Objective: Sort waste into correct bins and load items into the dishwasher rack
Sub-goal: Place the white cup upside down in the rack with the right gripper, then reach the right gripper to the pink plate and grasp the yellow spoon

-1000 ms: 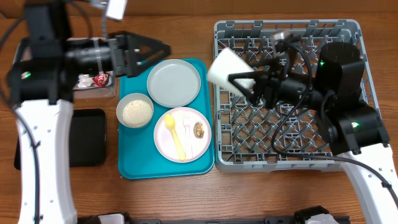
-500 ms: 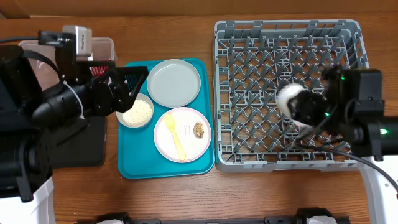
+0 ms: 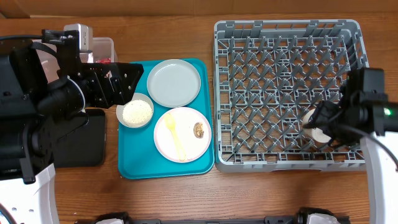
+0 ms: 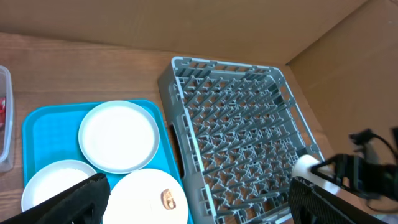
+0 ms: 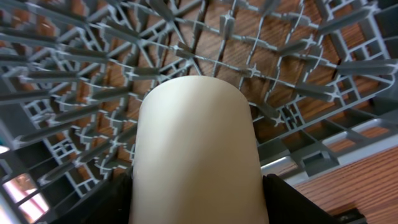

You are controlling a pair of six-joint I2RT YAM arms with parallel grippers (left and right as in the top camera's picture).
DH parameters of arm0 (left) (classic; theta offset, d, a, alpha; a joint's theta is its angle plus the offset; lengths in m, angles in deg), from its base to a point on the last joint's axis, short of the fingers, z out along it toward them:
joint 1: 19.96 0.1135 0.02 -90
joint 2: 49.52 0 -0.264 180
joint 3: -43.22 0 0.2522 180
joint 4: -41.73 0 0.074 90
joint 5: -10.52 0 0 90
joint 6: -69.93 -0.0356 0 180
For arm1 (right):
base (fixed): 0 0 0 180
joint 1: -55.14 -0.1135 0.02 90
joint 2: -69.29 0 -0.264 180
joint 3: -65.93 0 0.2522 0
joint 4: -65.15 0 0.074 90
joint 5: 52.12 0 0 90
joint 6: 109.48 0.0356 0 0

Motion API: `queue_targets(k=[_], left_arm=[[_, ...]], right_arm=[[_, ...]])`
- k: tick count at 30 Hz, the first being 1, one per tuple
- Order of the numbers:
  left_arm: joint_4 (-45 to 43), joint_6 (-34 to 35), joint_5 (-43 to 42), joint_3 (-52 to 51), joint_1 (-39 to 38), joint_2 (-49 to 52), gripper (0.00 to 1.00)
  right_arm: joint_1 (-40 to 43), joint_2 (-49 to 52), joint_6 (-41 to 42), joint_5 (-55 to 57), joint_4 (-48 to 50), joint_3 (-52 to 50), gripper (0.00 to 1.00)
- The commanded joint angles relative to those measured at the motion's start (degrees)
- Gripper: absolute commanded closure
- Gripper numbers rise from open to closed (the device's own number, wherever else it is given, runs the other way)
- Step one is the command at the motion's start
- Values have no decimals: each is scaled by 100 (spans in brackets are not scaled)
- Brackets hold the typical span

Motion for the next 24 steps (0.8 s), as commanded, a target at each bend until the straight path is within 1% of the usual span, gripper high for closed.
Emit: queue_targets(k=[1, 6, 10, 14, 15, 17, 18, 20, 21, 23, 24], left_arm=[[68, -188, -11, 74, -7, 20, 6], [105, -247, -11, 74, -7, 20, 5], [103, -247, -9, 74, -7, 20, 5], [103, -247, -9, 74, -7, 20, 5], [105, -247, -11, 74, -7, 20, 5], [109, -247, -9, 74, -7, 20, 4], [111, -247, -9, 74, -7, 20, 4], [138, -247, -9, 74, -7, 20, 0], [157, -247, 0, 74, -7, 20, 0], [232, -323, 11, 74, -7, 20, 0], [313, -485, 28, 74, -7, 20, 0]], right_arm=[[15, 503, 50, 140, 55, 79, 44], [15, 1113, 50, 136, 52, 79, 44], [15, 1416, 50, 136, 111, 79, 44], [15, 1515, 26, 133, 297, 79, 35], [15, 1515, 24, 136, 328, 79, 29], [15, 1515, -22, 133, 382, 87, 13], [15, 1515, -74, 136, 380, 111, 9], [15, 1499, -120, 133, 293, 236, 4], [15, 1480, -133, 136, 227, 321, 0], [15, 1342, -142, 103, 31, 636, 0], [4, 1154, -149, -109, -118, 933, 0]])
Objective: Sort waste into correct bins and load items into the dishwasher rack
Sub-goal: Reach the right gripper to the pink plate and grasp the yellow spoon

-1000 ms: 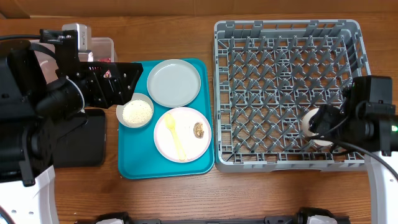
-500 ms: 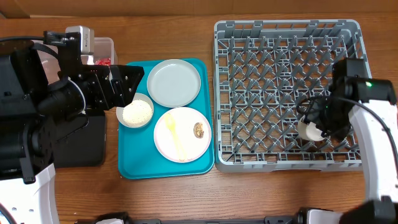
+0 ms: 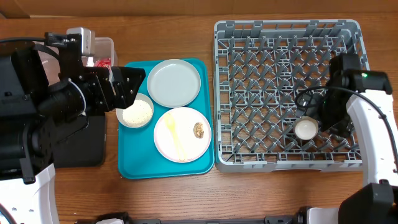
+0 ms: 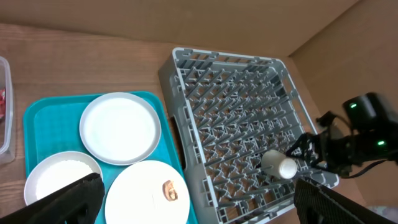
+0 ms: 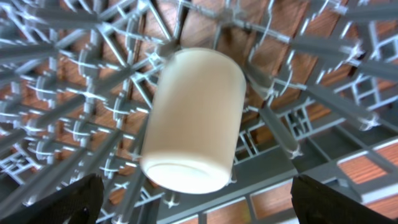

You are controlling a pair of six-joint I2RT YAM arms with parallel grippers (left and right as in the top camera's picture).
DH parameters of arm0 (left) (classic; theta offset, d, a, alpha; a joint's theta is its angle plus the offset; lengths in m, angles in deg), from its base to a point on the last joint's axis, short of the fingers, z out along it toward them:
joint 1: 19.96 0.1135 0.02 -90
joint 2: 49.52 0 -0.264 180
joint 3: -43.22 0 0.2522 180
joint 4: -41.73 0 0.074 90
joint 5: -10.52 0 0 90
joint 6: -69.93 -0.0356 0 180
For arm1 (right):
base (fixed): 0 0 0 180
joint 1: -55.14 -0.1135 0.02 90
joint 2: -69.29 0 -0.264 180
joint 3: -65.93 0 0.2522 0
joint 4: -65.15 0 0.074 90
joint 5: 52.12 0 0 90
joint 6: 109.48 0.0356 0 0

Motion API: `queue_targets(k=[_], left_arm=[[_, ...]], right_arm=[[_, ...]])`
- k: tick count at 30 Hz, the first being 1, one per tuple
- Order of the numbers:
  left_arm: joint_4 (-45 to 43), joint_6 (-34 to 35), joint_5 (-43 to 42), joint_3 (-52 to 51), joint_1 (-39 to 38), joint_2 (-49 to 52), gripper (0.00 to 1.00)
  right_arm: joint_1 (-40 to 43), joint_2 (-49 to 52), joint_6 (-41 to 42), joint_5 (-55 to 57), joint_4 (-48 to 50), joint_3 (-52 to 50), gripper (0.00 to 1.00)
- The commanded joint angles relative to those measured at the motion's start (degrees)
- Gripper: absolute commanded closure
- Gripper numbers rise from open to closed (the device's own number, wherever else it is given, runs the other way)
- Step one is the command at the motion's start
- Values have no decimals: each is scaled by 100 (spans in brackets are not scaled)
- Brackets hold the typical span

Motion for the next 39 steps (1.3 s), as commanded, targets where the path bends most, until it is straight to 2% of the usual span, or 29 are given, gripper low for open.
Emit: queue_targets(k=[1, 6, 10, 13, 16, 18, 23, 26, 28, 31, 34, 39], left_arm=[[142, -369, 90, 74, -7, 20, 0], [533, -363, 896, 68, -9, 50, 0], [922, -354, 1056, 9, -61, 249, 2], [1207, -273, 1064, -195, -291, 546, 7], [1165, -155, 1095, -629, -684, 798, 16], [1010, 170, 1390, -997, -1023, 964, 17], [855, 1043, 2747, -1427, -1694, 1303, 17], [855, 1436, 3471, -1416, -1692, 1329, 9], [935, 1617, 3746, -1340, -1469, 1292, 5], [1051, 1617, 3740, -1182, -960, 1209, 5], [1213, 1609, 3672, -973, -452, 1086, 7], [1587, 1429, 3397, -350, 22, 807, 7]], right_arm=[[-26, -503, -55, -345, -201, 793, 0], [-129, -1370, -63, -1320, -35, 1333, 0], [-129, -2020, -22, -2387, 549, 1360, 0], [-129, -2321, -20, -2997, 682, 1360, 0], [-131, -2415, -26, -3112, 566, 1360, 0], [-129, -2413, -44, -3110, 448, 1342, 0], [-131, -2321, -308, -3095, 103, 1303, 0], [-275, -2225, -518, -3086, -9, 1300, 2], [-533, -2155, -522, -3001, -15, 1300, 7], [-1139, -2022, -450, -2756, 144, 1300, 18], [-1930, -1823, -199, -2249, 485, 1300, 24], [-3532, -1174, 352, -1060, 1067, 1300, 24]])
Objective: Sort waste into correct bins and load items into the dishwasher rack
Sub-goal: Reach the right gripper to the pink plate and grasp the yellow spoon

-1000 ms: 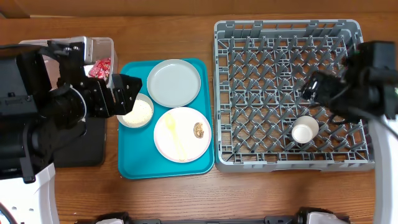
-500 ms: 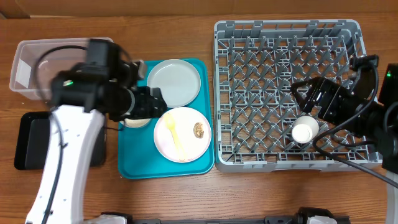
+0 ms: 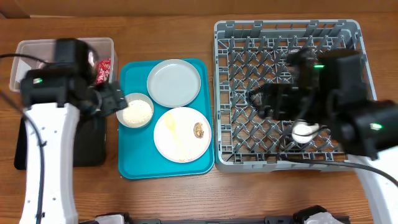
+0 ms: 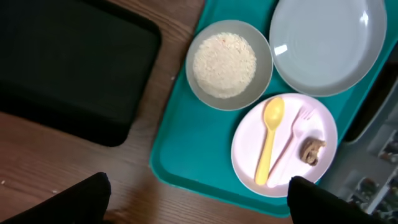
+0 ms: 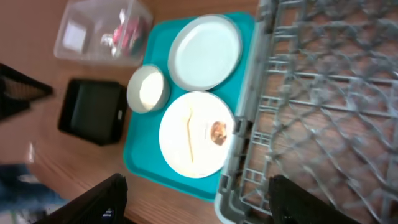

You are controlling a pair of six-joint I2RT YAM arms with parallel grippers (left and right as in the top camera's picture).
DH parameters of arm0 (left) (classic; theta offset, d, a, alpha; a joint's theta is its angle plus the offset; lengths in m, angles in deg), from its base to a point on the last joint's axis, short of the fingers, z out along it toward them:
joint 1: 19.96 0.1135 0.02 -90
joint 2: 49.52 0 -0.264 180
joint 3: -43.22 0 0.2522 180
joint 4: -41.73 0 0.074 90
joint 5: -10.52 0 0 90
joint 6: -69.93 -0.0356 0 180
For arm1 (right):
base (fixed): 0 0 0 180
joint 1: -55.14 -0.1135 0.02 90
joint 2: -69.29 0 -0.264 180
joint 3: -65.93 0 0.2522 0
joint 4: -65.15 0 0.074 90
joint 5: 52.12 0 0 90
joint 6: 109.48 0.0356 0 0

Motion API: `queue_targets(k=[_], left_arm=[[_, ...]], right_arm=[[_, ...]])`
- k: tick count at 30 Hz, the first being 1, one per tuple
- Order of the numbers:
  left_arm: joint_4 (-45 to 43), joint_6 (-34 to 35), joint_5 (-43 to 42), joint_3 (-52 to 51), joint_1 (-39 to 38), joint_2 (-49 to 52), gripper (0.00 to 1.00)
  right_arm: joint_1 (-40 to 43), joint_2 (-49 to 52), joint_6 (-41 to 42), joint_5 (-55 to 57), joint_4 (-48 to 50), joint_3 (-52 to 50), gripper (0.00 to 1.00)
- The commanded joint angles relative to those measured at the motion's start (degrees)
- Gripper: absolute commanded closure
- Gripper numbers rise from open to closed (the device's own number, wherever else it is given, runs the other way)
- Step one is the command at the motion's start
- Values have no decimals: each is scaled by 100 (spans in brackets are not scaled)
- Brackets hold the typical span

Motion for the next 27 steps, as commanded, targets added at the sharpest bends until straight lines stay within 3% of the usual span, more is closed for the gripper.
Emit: queue_targets(k=[1, 4, 10, 19, 24, 27], left_arm=[[177, -7, -59, 638, 136, -455, 7], [262, -4, 179, 994, 138, -732, 0], [149, 63, 1034, 1123, 138, -1222, 0], [153, 57, 1034, 1121, 136, -1182, 0], [155, 57, 1034, 1117, 136, -1075, 0], [155, 57, 1034, 1117, 136, -1025, 0]], right_arm=[[-1001, 520, 557, 1084, 299, -7, 24], [-1720, 1128, 826, 1537, 608, -7, 23], [-2297, 2474, 1161, 1797, 1314, -7, 27], [-2566, 4035, 1259, 1469, 2044, -7, 35], [-2909, 4535, 634, 1517, 2487, -7, 39], [-2946, 4669, 662, 1631, 2514, -7, 42]])
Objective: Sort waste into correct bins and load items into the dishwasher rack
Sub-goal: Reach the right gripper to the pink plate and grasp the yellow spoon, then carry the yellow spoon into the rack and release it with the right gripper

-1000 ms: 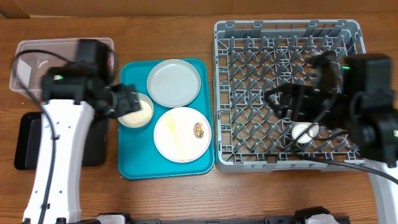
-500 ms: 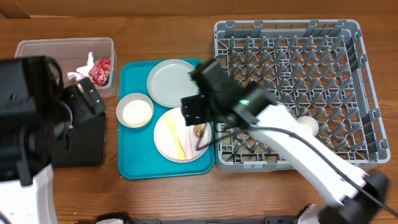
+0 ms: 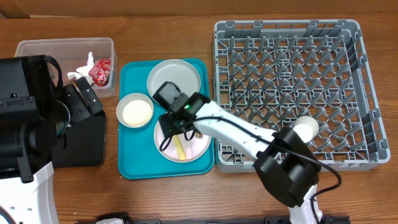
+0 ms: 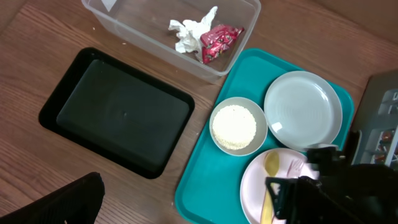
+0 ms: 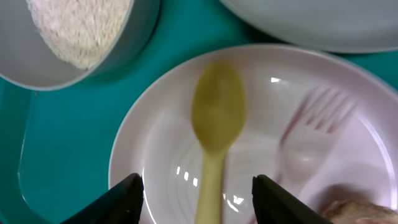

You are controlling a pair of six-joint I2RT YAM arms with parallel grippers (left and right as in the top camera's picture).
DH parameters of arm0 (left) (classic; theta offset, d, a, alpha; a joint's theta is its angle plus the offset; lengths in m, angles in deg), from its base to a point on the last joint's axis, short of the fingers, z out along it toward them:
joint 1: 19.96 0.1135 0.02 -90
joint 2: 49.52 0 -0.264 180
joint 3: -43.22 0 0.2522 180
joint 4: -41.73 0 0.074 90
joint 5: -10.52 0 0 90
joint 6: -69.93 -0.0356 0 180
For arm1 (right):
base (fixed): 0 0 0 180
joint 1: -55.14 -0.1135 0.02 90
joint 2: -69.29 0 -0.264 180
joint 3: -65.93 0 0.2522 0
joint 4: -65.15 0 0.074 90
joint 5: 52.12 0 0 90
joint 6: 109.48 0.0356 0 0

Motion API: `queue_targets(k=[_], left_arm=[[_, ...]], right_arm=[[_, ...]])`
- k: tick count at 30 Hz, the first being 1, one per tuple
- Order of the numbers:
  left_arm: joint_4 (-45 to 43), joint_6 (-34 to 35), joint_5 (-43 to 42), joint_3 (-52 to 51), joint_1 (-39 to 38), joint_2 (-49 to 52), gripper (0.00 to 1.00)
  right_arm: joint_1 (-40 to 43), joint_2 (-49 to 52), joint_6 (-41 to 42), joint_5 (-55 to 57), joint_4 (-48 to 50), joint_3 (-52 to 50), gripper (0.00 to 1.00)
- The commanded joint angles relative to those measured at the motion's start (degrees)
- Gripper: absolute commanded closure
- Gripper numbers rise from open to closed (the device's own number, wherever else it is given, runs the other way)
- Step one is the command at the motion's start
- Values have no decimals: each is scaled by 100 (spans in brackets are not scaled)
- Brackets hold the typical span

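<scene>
A yellow spoon point(image 5: 211, 143) lies on the pink plate point(image 5: 155, 162) beside a pink fork point(image 5: 311, 140) and a brown food scrap point(image 5: 354, 211). My right gripper point(image 5: 202, 205) is open low over this plate, one finger on each side of the spoon's handle. In the overhead view the right gripper point(image 3: 177, 127) reaches across the teal tray point(image 3: 134, 165). A cream cup point(image 3: 305, 127) rests in the grey dishwasher rack point(image 3: 286, 28). My left gripper point(image 3: 84, 102) is open and empty, high over the black bin point(image 3: 78, 140).
A bowl of rice point(image 3: 135, 111) and an empty grey plate point(image 3: 174, 81) share the tray. A clear bin point(image 3: 65, 56) holding wrappers and tissue stands at the back left. The right arm stretches from the front right across the rack's front left corner.
My right gripper was up over the rack, looking down at the tray; now it is low on the pink plate, open around the spoon. The left arm has drawn back over the black bin.
My right gripper was shut on the cream cup over the rack's front right. Then the cup lay in the rack and the gripper was open above it. Then the right arm was over the rack facing the tray, and now it is at the spoon.
</scene>
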Motion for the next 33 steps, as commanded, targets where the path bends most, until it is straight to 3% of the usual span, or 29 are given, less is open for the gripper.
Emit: queue_targets(k=[1, 14, 20, 24, 26, 33], left_arm=[[-9, 74, 109, 72, 20, 92, 0], [-9, 74, 109, 72, 20, 367, 0], [-9, 74, 107, 72, 20, 485, 0], [-9, 76, 72, 72, 20, 546, 0], [-9, 76, 72, 72, 20, 555, 0], [-9, 76, 72, 72, 20, 555, 0]], right_arm=[[-68, 162, -184, 96, 7, 7, 45], [-144, 428, 52, 96, -9, -111, 48], [-170, 531, 72, 98, 26, -111, 56], [-170, 535, 96, 98, 55, -111, 67], [-170, 535, 94, 98, 50, -111, 80], [-168, 433, 92, 400, -437, 289, 92]])
